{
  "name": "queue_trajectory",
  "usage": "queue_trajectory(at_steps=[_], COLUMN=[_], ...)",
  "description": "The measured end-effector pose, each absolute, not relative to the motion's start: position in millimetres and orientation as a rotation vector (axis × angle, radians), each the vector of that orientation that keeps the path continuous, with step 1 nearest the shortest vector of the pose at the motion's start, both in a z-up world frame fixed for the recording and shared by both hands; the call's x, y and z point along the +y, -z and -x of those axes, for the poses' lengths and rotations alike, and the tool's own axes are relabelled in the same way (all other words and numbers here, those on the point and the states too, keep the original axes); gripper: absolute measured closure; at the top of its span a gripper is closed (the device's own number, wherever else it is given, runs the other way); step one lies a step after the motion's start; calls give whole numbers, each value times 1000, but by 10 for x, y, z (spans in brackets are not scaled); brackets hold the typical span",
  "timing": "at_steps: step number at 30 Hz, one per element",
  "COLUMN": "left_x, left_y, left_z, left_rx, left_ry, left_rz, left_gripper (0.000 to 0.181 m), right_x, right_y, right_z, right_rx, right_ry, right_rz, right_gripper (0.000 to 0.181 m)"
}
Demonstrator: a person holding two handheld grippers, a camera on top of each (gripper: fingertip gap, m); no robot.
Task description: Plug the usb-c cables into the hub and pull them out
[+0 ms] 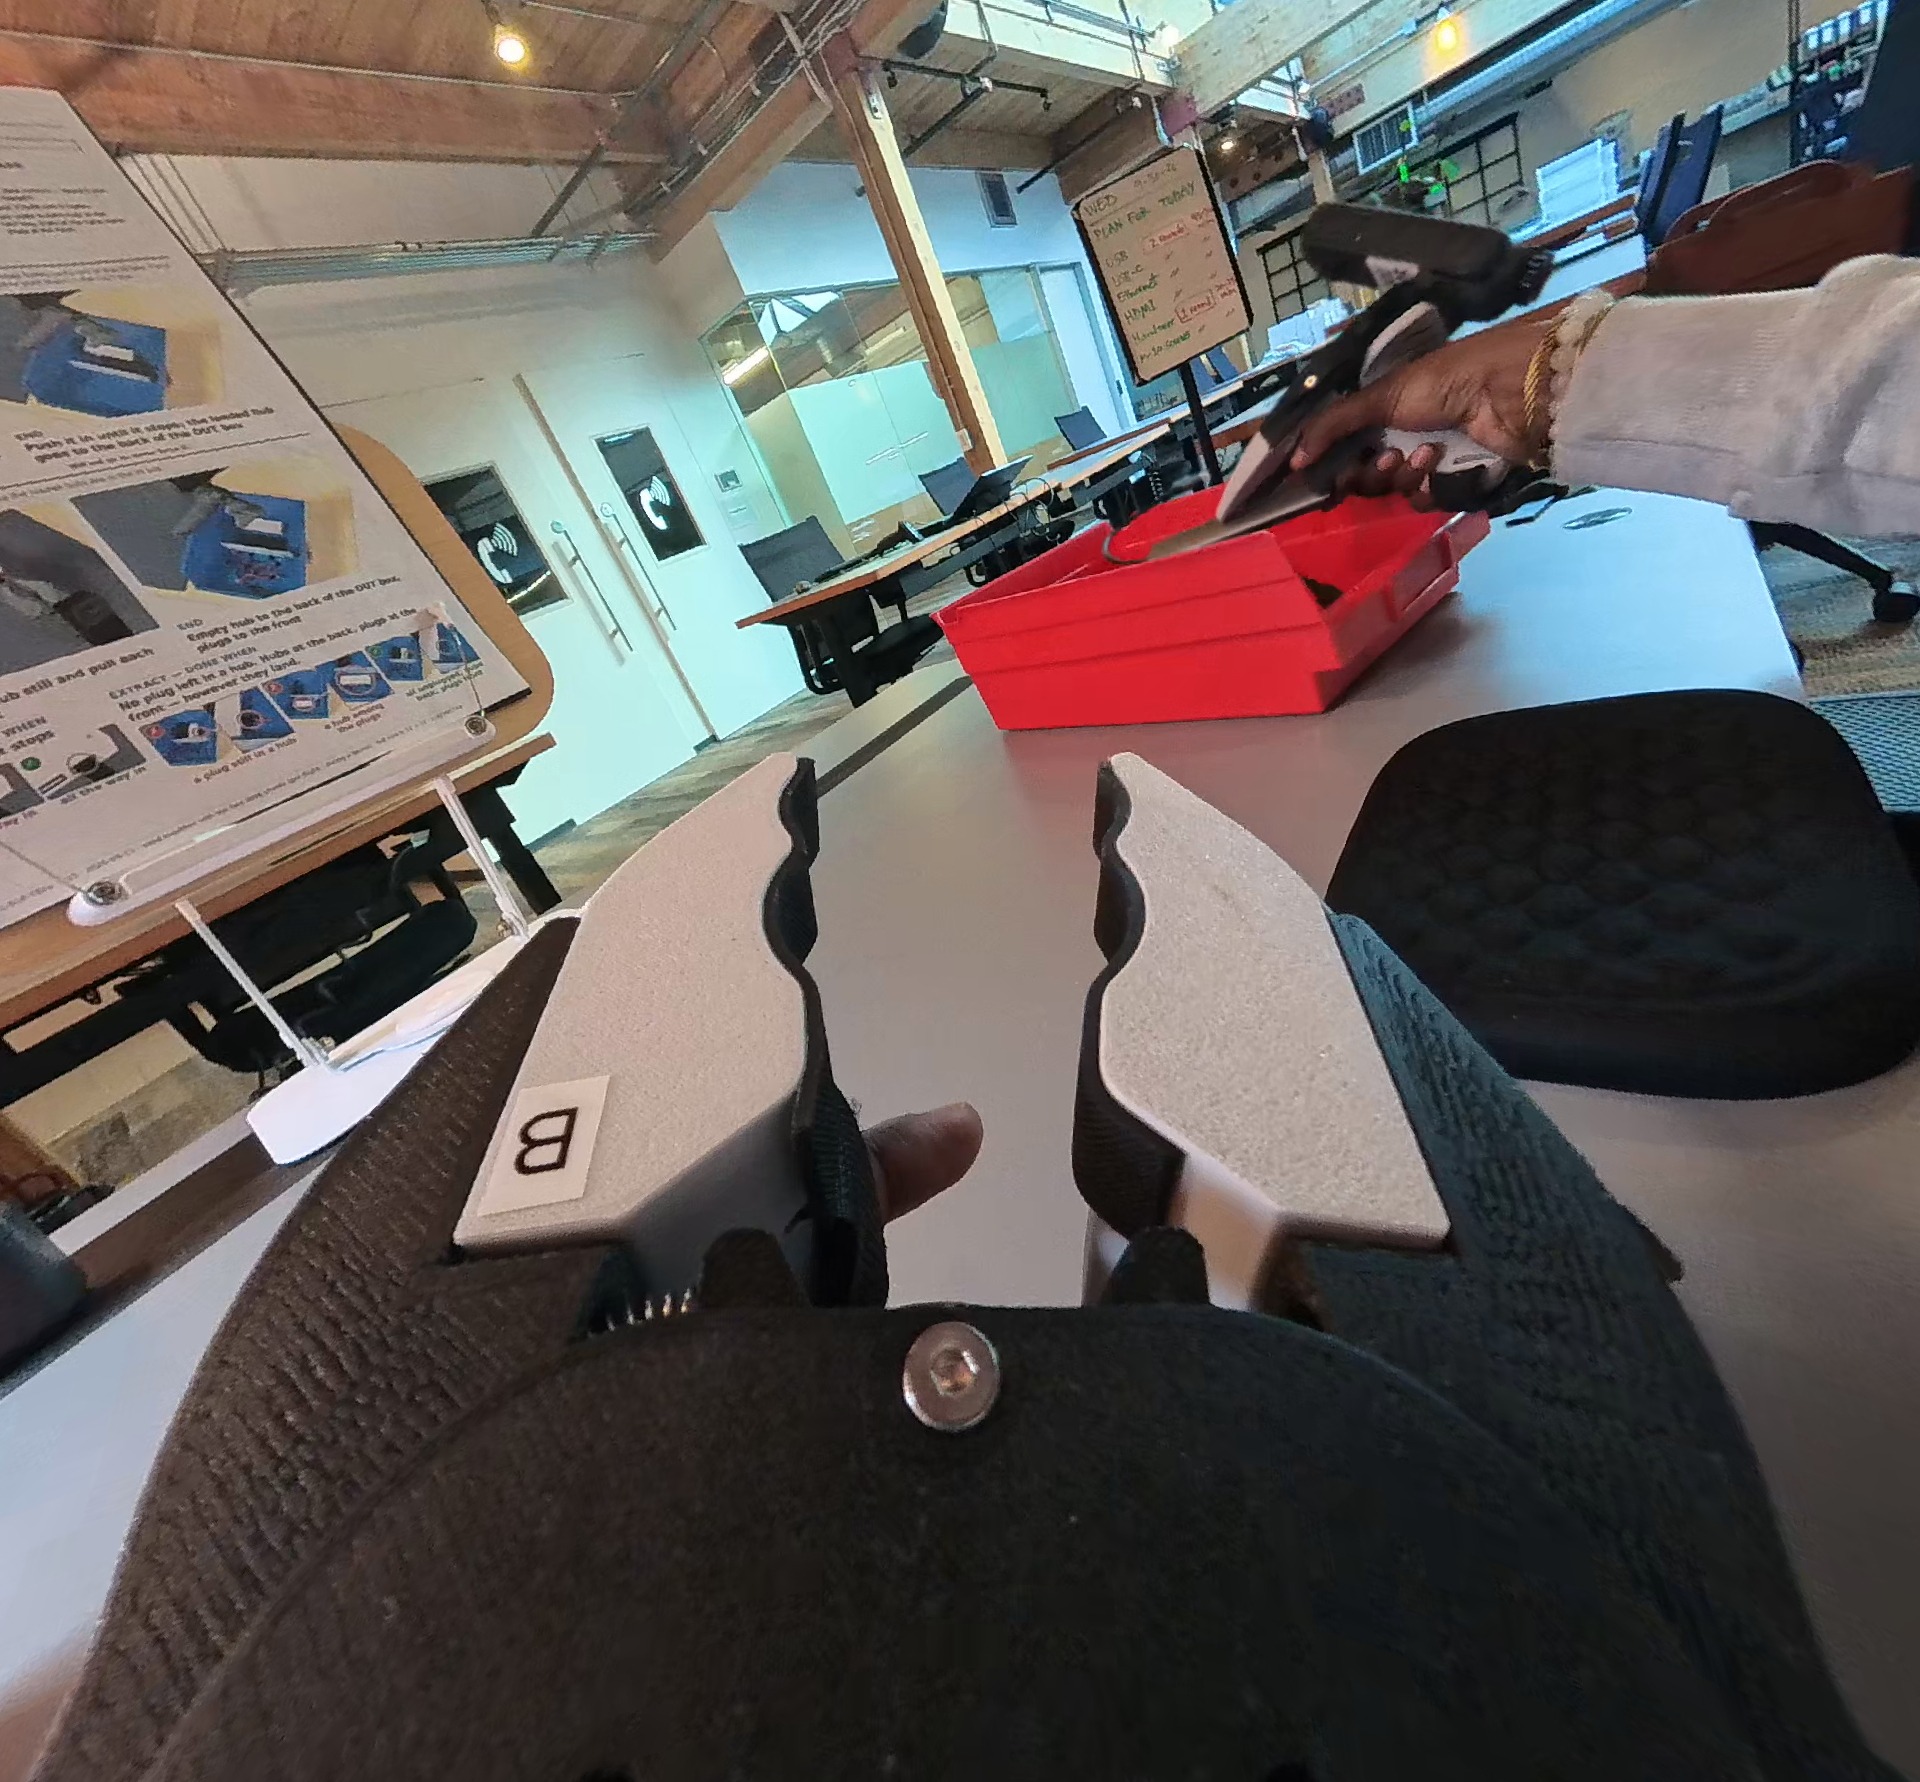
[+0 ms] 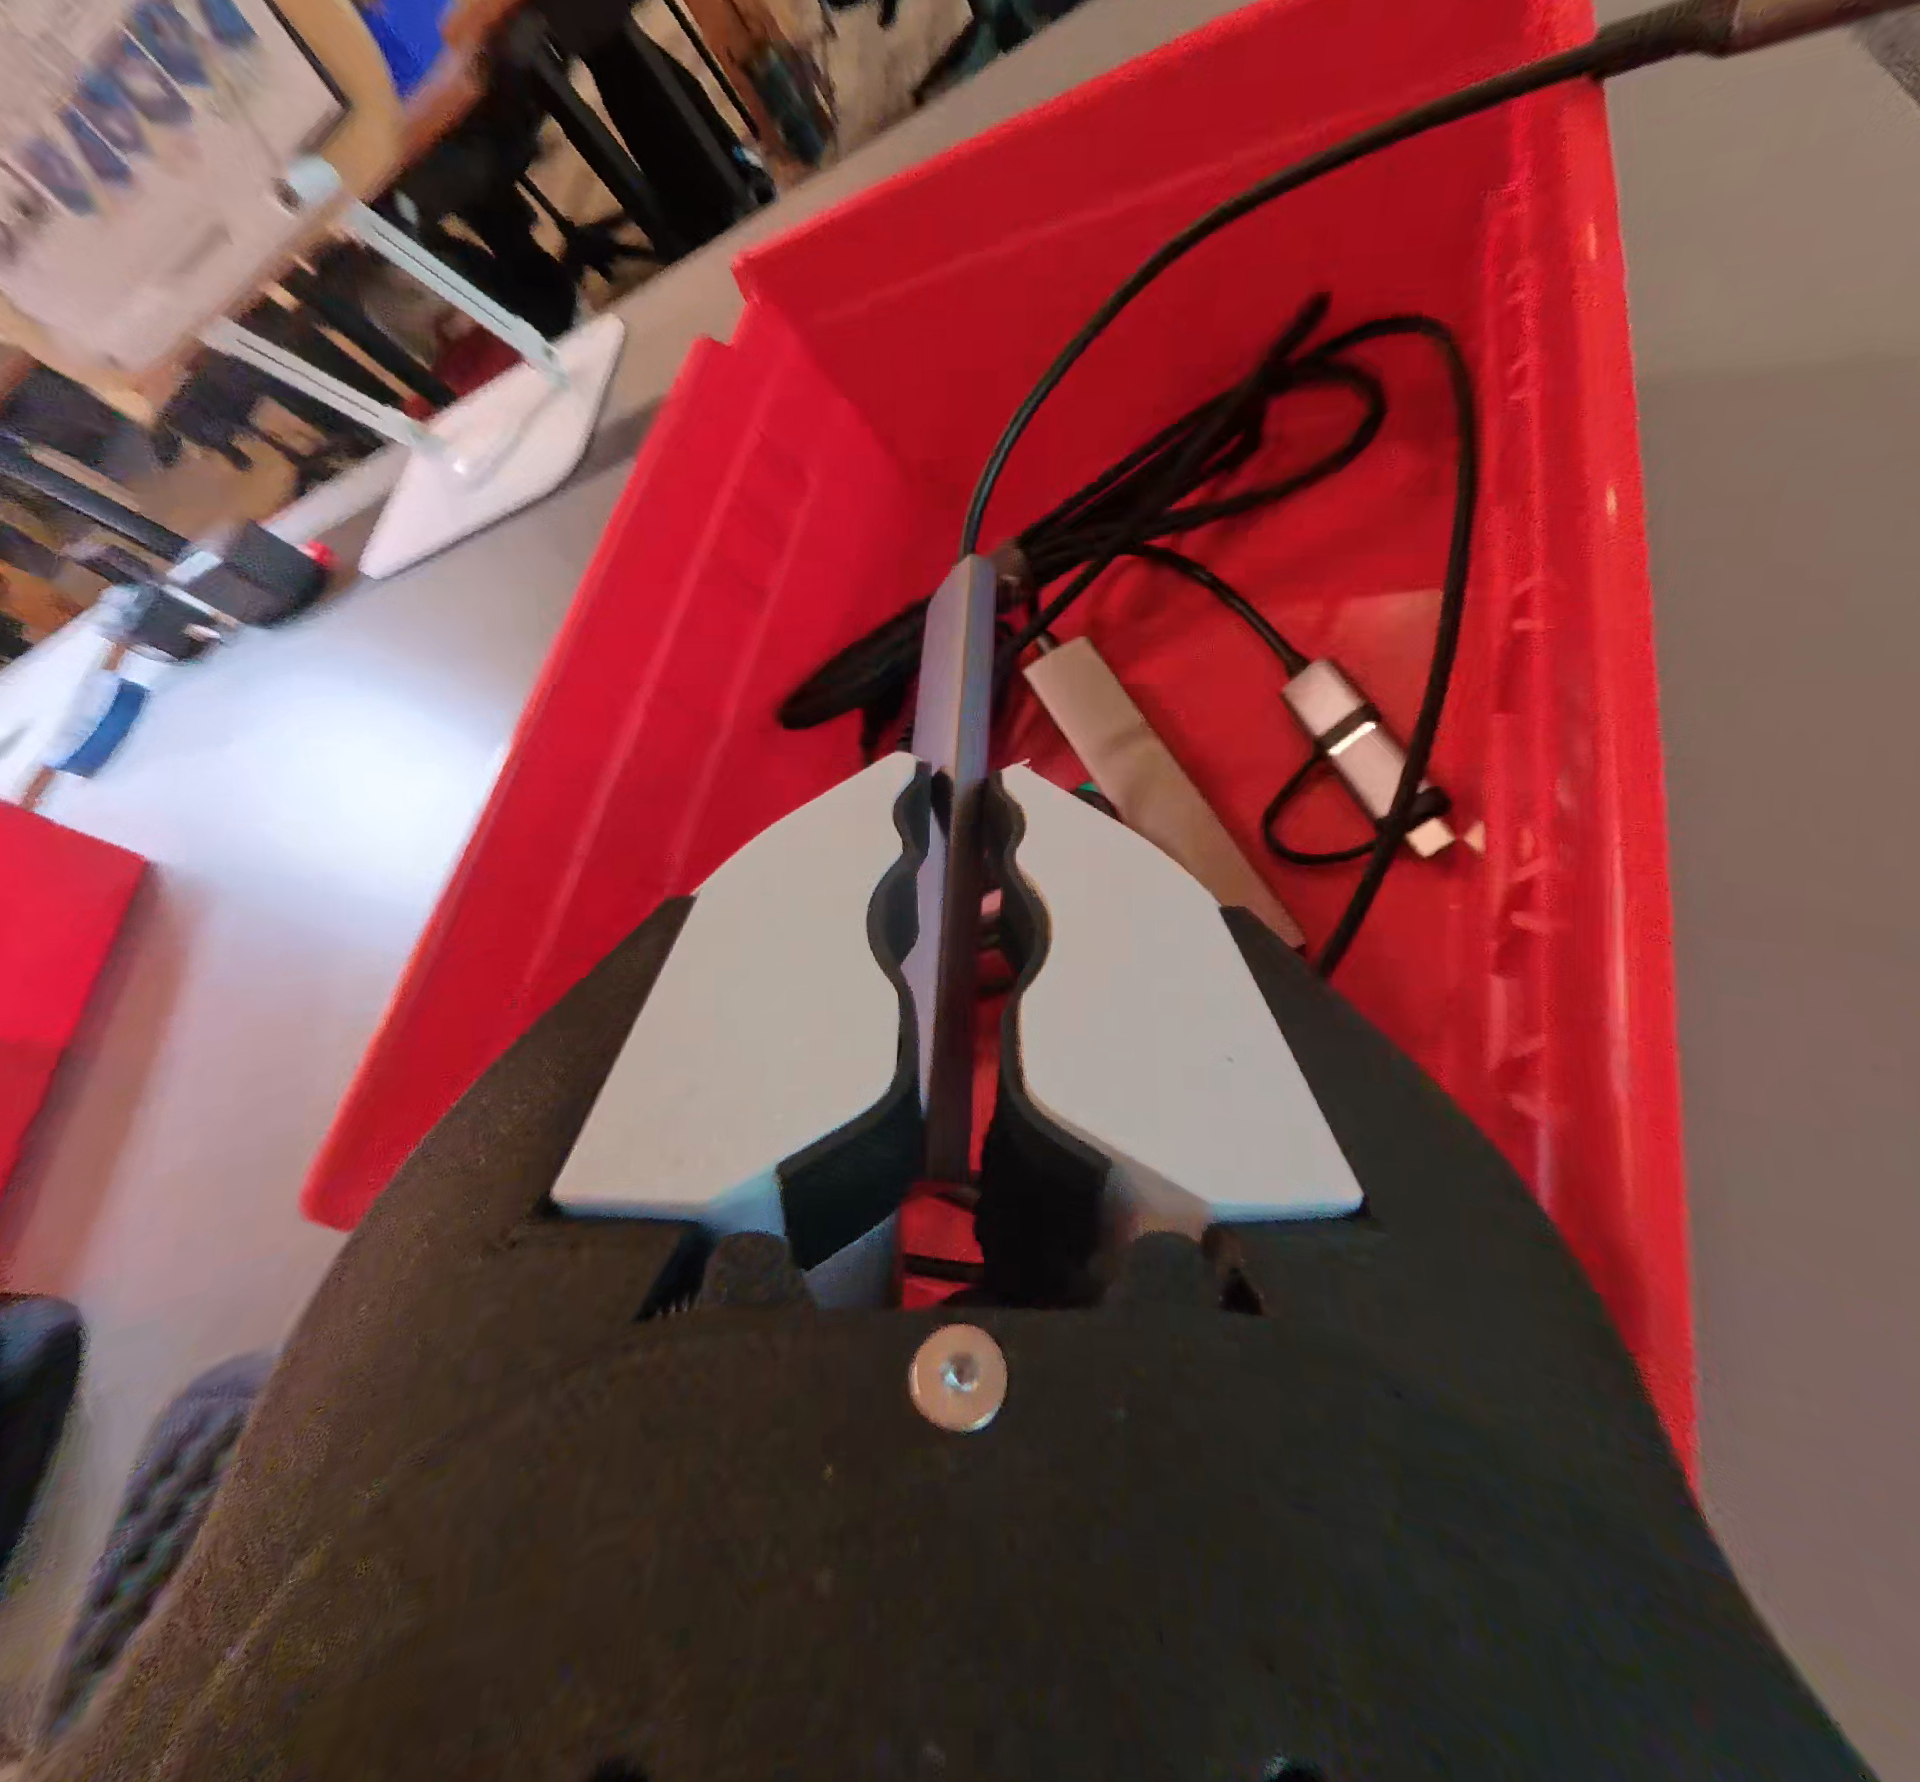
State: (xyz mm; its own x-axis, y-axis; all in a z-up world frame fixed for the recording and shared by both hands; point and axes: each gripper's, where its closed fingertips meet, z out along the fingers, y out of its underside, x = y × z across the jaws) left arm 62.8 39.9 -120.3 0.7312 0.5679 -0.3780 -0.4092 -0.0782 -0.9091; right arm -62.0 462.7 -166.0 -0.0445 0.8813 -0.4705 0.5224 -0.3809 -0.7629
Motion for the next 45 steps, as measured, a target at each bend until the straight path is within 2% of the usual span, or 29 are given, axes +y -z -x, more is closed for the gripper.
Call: queue_trajectory(at_steps=[4, 7, 12, 16, 20, 22, 25, 31, 32, 33, 34, 35, 45], left_x=[406, 409, 412, 410, 414, 413, 412, 377, 366, 355, 346, 339, 314], left_y=[1212, 1216, 1219, 1216, 1220, 1219, 1218, 1186, 1178, 1175, 1171, 1166, 1163], left_z=[-625, -622, -624, -621, -621, -619, -617, -600, -594, -587, -578, -572, -558], left_rx=[-138, -138, -135, -137, -135, -136, -137, -158, -164, -171, -179, -184, -206], left_ry=[-816, -817, -819, -817, -820, -820, -822, -838, -841, -842, -842, -841, -866], left_rz=[1444, 1447, 1449, 1446, 1449, 1448, 1448, 1427, 1422, 1418, 1415, 1411, 1435], left_gripper=[130, 130, 130, 130, 130, 130, 130, 130, 130, 130, 130, 130, 130], right_x=[4707, 4733, 4666, 4603, 4334, 4105, 3683, 3409, 3372, 3317, 3256, 3255, 2846], right_y=[1882, 2116, 2153, 1931, 1514, 1303, 1256, 1717, 1800, 1863, 1897, 1909, 1912], right_z=[676, 653, 666, 654, 545, 407, 131, 193, 219, 235, 251, 279, 416], right_rx=[-1608, -1744, -1842, -1719, -1615, -1587, -1664, -1810, -1831, -1852, -1862, -1832, -1829], right_ry=[-1148, -886, -752, -886, -1061, -1176, -1284, -982, -942, -925, -927, -900, -677], right_rz=[1897, 1910, 1848, 1803, 1610, 1527, 1496, 1602, 1618, 1618, 1602, 1590, 1483], right_gripper=[171, 181, 180, 146, 98, 89, 84, 102, 110, 125, 151, 156, 163])
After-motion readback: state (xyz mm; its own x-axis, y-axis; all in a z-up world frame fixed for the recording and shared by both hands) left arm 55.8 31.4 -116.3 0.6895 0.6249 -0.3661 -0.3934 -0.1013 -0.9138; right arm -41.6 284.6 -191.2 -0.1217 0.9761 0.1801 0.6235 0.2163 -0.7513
